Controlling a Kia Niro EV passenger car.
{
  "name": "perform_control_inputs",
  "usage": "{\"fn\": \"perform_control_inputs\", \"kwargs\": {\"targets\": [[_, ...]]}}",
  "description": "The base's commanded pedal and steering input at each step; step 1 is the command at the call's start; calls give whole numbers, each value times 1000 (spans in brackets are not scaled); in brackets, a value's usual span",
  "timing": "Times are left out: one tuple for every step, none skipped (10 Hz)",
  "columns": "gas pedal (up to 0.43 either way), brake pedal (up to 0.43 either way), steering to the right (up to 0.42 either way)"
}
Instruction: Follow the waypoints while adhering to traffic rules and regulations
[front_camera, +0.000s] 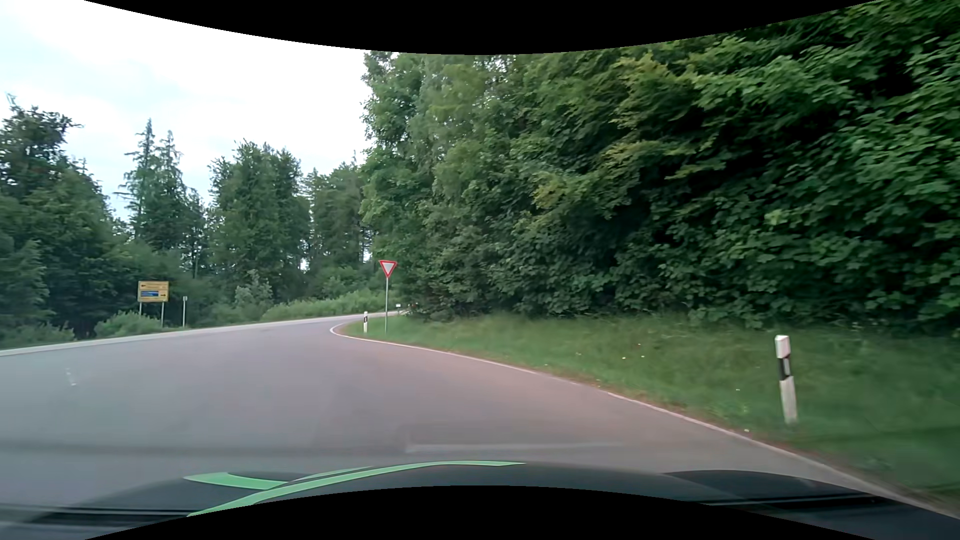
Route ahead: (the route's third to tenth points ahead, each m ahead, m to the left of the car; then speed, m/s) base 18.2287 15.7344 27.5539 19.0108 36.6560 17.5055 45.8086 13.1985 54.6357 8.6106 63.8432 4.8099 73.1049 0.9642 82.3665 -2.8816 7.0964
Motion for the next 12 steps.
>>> {"fn": "perform_control_inputs", "kwargs": {"targets": [[0,6,-199],[0,6,-199],[0,6,-199],[0,6,-197],[0,6,-195],[0,6,-194],[0,6,-191],[0,6,-186],[0,6,-179],[0,6,-167],[0,6,-152],[0,6,-141]]}}
